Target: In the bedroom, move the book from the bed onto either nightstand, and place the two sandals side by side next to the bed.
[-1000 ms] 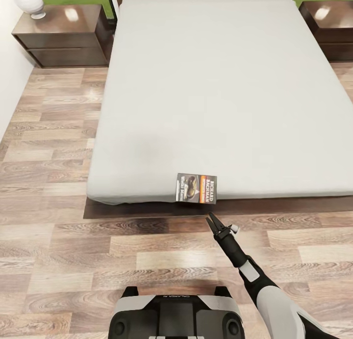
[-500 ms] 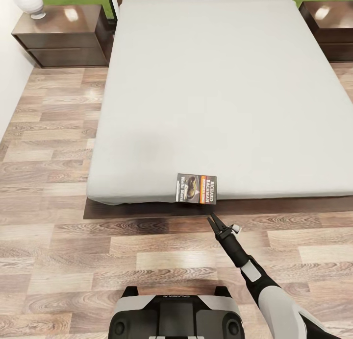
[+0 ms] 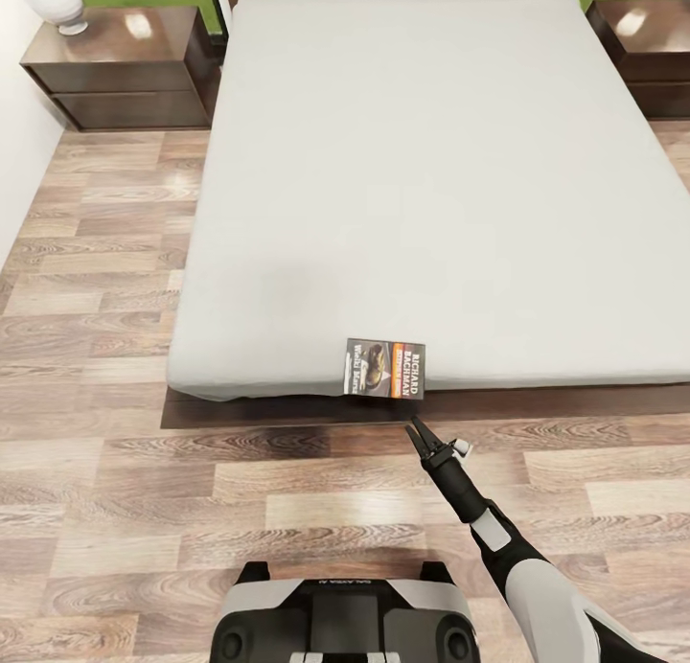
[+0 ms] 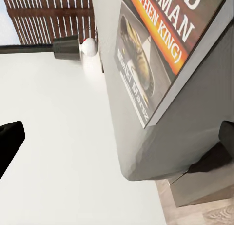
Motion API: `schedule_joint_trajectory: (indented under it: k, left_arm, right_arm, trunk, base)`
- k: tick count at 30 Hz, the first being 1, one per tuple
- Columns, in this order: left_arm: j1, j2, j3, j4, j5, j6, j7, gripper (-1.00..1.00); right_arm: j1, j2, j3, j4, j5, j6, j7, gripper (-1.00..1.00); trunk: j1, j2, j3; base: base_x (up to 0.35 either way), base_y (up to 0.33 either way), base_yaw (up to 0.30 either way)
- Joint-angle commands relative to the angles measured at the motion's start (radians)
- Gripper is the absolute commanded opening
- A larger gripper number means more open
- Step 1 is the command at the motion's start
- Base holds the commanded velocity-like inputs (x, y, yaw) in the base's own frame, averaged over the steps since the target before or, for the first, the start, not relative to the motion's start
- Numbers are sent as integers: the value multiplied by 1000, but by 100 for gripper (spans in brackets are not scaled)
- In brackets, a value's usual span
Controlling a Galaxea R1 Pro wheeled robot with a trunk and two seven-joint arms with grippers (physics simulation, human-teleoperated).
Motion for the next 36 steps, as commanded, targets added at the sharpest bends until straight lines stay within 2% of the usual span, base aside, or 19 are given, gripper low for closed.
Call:
schedule_joint_trajectory:
  k: [1, 5, 20, 22, 25, 29, 36]
  left_arm:
    - [0, 0, -8, 1, 7, -3, 1, 100]
    - [1, 0, -8, 0, 7, -3, 1, 100]
    - [2, 1, -8, 1, 6, -3, 1, 100]
    - [2, 1, -8, 1, 6, -3, 1, 100]
    - [2, 1, -8, 0, 6, -3, 1, 100]
    - [2, 0, -8, 1, 6, -3, 1, 100]
    - [4, 0, -8, 1, 7, -4, 1, 100]
  right_arm:
    - [0, 0, 1, 0, -6, 11, 2, 100]
    - [0, -2, 2, 0, -6, 11, 2, 100]
    - [-4, -11, 10, -29, 5, 12, 4, 100]
    - [-5, -12, 12, -32, 7, 13, 4, 100]
    - [-5, -12, 29, -33, 9, 13, 5, 100]
    - [-6, -13, 71, -34, 8, 12, 11, 100]
    - [-6, -14, 93, -35, 4, 12, 25, 100]
  trunk:
    - [4, -8, -4]
    - [19, -36, -16]
    - [19, -36, -16]
    - [27, -50, -22]
    - [38, -71, -32]
    - [38, -71, -32]
    - [38, -71, -32]
  base:
    - [0, 0, 0]
    - [0, 0, 0]
    - [0, 0, 0]
    - [0, 0, 0]
    - [0, 0, 0]
    - [0, 0, 0]
    - [0, 0, 0]
